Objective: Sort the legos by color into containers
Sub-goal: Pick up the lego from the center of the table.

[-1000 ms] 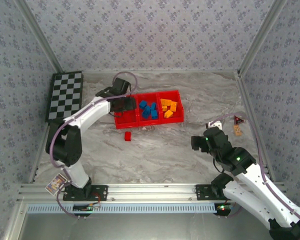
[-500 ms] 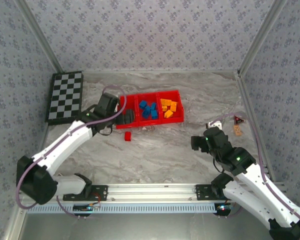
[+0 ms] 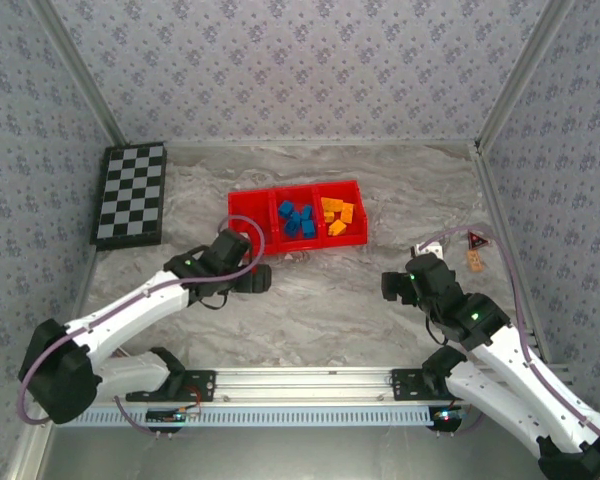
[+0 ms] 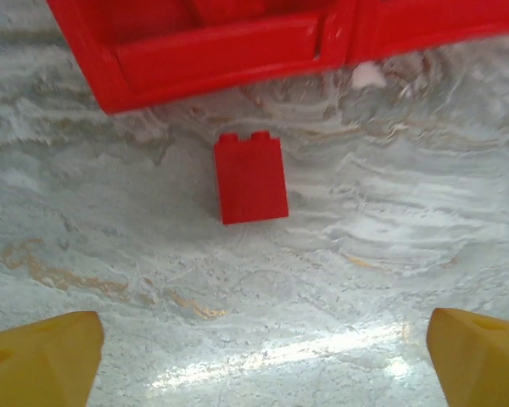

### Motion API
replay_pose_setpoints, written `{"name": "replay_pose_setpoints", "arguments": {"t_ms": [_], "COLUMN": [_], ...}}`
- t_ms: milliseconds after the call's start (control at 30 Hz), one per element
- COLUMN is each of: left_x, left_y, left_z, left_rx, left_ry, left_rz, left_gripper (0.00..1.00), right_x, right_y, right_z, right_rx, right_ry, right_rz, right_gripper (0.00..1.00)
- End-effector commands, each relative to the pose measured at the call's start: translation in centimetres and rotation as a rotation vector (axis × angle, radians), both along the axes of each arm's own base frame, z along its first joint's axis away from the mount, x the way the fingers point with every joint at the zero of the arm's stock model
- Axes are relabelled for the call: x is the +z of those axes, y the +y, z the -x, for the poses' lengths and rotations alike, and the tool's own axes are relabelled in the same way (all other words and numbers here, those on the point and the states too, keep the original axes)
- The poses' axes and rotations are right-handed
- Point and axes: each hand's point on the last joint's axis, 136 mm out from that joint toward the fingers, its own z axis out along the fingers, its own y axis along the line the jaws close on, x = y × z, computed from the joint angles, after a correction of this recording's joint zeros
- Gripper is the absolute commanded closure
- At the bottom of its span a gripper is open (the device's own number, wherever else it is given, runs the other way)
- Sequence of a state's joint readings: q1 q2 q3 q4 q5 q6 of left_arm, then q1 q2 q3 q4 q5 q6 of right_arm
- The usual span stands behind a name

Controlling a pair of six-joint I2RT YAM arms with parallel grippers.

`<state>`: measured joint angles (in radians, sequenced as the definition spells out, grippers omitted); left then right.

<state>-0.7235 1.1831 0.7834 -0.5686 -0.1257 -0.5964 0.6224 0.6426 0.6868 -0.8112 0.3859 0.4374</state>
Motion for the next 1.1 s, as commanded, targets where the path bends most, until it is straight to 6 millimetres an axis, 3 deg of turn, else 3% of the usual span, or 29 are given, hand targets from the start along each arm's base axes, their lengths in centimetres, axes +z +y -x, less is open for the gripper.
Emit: {"name": "replay_pose_setpoints", "arguments": {"t_ms": [0, 233, 433, 833, 1067], "left_x": [-1.3, -4.4, -6.5, -7.4, -7.8], "left_y": [0.1, -0.8, -1.1, -1.4, -1.1], "left_z": [-0.7, -1.6, -2.9, -4.8, -4.9], "left_rx": [0.029, 0.033, 0.077, 0.119, 0.147], "left_ry": [0.003, 0.083, 0.161, 0.181, 0.188], "left_rz": [-0.040, -0.089, -0.106, -0.102, -0.104], "left_gripper": [0.07, 0.12, 0.24, 0.38, 0.54], "right_x": [0.0, -0.1, -0.1, -0.2, -0.1], "right_y": [0.0, 0.0, 0.1, 0.1, 0.1], "right_z": [-0.1, 0.0, 0.0, 0.0, 0.0], "right_rx": [-0.003, 0.000, 0.006, 0.007, 0.007], "right_ry": [-0.007, -0.003, -0.002, 0.002, 0.001], "right_rz": [0.010, 0.011, 0.012, 0.014, 0.014], "right_gripper": [0.00, 0.00, 0.00, 0.00, 0.00]}}
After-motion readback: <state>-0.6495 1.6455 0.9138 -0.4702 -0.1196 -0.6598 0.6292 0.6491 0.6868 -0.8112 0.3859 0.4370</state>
